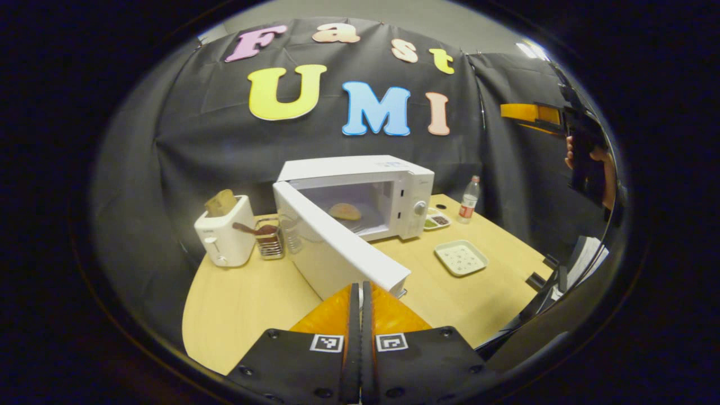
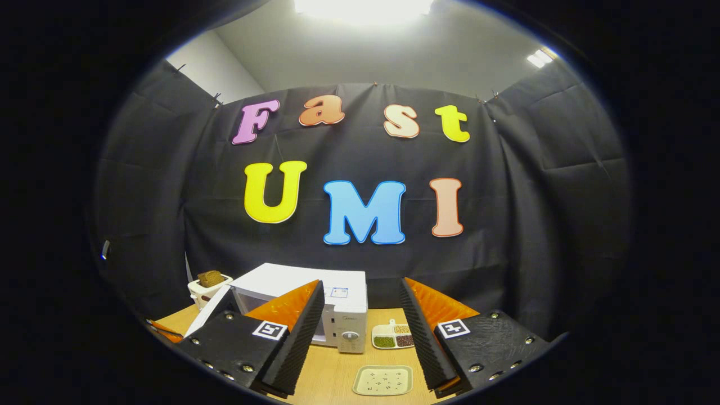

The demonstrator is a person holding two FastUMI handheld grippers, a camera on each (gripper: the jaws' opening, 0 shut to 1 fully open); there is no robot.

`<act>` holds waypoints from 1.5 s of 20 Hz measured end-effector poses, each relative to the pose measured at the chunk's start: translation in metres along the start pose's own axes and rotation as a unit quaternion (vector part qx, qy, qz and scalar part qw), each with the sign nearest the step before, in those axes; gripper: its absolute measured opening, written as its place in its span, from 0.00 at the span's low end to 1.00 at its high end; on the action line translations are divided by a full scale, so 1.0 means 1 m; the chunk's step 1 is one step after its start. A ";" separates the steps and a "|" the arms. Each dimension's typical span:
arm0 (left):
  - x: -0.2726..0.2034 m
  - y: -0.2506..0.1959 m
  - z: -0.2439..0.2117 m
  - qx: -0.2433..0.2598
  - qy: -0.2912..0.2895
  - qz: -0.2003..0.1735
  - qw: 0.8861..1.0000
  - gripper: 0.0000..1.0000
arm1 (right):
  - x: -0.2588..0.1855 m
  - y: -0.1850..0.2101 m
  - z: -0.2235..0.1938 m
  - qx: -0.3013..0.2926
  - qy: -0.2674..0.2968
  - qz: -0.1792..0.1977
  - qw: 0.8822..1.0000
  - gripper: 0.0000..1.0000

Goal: Open the microwave oven with the left hand, put the food in, and close the microwave oven.

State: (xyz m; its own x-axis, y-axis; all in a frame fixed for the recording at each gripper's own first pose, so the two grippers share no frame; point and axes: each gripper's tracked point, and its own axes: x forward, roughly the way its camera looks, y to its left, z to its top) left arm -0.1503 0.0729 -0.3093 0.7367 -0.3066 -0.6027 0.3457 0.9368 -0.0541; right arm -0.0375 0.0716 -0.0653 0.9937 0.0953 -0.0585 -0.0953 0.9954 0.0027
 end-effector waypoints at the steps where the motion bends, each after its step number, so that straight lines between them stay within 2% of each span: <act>1: 0.008 -0.009 0.001 0.005 0.003 -0.007 1.000 0.07 | 0.003 -0.006 0.000 0.001 0.001 -0.003 1.000 0.82; 10: 0.087 -0.058 0.040 0.047 0.011 -0.059 0.997 0.07 | 0.022 -0.062 0.002 0.004 -0.004 -0.029 1.000 0.82; 15: 0.128 -0.078 0.060 0.049 0.009 -0.078 0.996 0.07 | 0.024 -0.072 -0.001 0.002 -0.005 -0.049 0.999 0.82; 19: 0.150 -0.086 0.070 0.068 0.012 -0.080 0.994 0.07 | 0.024 -0.089 -0.003 -0.001 -0.005 -0.057 0.998 0.82; 24: 0.168 -0.089 0.080 0.062 0.010 -0.076 0.995 0.07 | 0.026 -0.099 -0.004 -0.003 -0.004 -0.063 0.998 0.82; 30: 0.188 -0.094 0.092 0.022 -0.009 -0.066 0.998 0.07 | 0.031 -0.107 -0.010 0.010 0.008 -0.066 0.998 0.82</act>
State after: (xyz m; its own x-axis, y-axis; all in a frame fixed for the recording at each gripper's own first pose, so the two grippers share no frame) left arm 0.0090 -0.0881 -0.3444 0.6929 -0.4304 -0.5785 0.4652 0.8798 -0.0974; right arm 0.0025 -0.0321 -0.0774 0.9964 -0.0366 -0.0762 0.0378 0.9992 0.0142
